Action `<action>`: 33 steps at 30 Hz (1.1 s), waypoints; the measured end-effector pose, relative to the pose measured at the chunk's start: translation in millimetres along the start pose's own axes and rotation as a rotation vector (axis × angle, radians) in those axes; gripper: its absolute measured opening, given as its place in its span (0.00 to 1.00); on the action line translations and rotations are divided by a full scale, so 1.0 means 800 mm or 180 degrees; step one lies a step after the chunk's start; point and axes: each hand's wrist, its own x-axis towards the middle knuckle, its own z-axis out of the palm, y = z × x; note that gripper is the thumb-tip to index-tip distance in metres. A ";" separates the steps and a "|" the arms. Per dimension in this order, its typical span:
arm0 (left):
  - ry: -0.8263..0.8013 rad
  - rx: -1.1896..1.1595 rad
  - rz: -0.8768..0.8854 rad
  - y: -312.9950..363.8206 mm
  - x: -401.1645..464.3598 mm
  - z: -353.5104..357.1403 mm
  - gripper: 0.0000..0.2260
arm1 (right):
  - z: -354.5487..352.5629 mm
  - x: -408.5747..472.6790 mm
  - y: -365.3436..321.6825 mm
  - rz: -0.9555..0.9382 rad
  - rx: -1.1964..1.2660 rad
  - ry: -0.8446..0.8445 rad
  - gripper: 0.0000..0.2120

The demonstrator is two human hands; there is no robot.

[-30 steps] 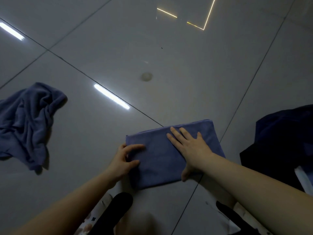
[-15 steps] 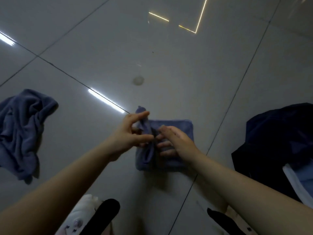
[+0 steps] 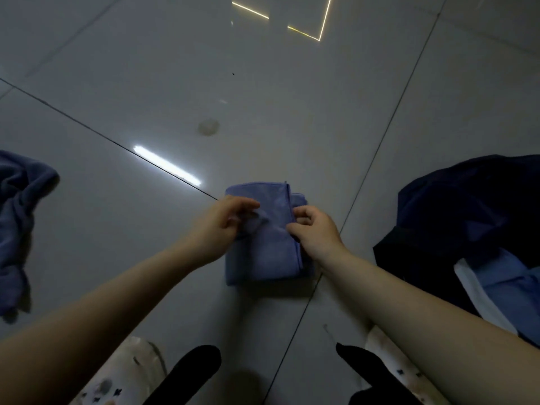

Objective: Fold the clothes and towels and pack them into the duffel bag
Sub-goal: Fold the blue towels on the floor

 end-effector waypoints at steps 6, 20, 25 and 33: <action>-0.1675 0.2745 0.0903 -0.042 -0.006 0.037 0.34 | -0.028 0.006 0.015 0.0198 -0.1240 0.0404 0.09; -0.0945 0.1603 0.0619 -0.026 -0.008 0.033 0.36 | -0.029 -0.002 -0.023 -0.0107 -0.0959 0.0373 0.07; 0.0518 0.1059 0.0802 0.004 0.019 -0.004 0.42 | -0.057 -0.036 -0.089 -0.1536 -0.2542 0.0436 0.10; -0.0780 0.2520 0.1413 -0.041 0.003 0.001 0.48 | 0.013 -0.046 0.003 -0.1789 -0.3868 -0.0731 0.12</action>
